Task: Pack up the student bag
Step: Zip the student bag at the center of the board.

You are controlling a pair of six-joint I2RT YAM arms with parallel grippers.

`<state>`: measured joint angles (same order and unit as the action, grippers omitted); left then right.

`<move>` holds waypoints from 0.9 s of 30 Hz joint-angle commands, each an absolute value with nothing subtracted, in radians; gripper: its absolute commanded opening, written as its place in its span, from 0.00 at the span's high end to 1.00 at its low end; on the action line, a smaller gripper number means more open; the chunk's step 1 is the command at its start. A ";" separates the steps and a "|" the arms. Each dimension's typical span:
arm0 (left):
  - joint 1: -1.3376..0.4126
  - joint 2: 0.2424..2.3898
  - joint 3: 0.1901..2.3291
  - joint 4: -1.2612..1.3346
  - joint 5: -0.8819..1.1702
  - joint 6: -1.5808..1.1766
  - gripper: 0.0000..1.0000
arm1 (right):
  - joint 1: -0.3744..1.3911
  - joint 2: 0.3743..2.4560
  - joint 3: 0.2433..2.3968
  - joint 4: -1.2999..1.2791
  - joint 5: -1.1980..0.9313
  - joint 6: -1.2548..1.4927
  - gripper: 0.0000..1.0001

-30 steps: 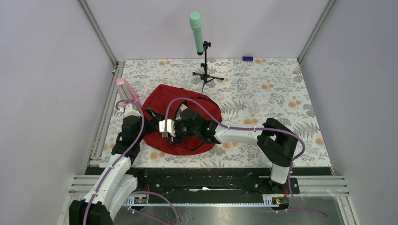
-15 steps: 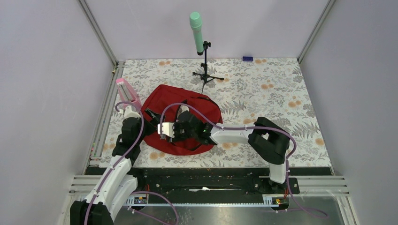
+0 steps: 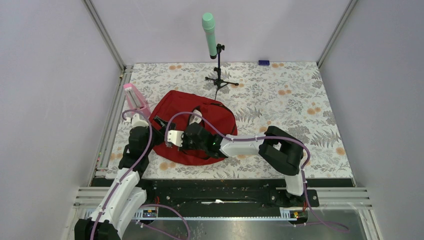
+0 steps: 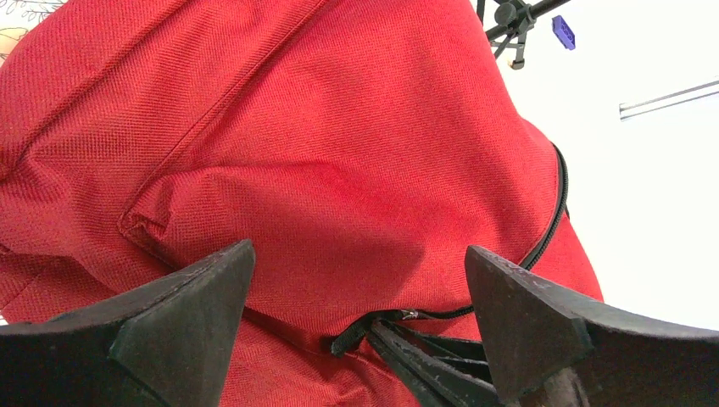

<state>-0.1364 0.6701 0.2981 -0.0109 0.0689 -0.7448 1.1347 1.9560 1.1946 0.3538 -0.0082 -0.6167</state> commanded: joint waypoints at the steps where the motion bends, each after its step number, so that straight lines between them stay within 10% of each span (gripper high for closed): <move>1: -0.132 0.641 0.284 0.002 0.076 -0.740 0.01 | 1.131 1.909 1.168 0.535 0.088 -0.523 1.00; 15: -0.132 0.571 0.262 -0.065 0.106 -0.755 0.02 | 1.131 1.751 1.042 0.732 0.050 -0.261 1.00; 22: -0.132 0.596 0.229 -0.007 0.124 -0.776 0.24 | 1.130 1.710 1.001 0.723 0.060 -0.203 1.00; 27: -0.132 0.595 0.231 -0.023 0.120 -0.753 0.30 | 1.131 1.681 0.964 0.720 0.024 -0.297 0.50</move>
<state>-0.1364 0.5980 0.2363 -0.0441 0.0963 -0.7650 1.1358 1.7599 0.9752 0.6342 0.0433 -0.2333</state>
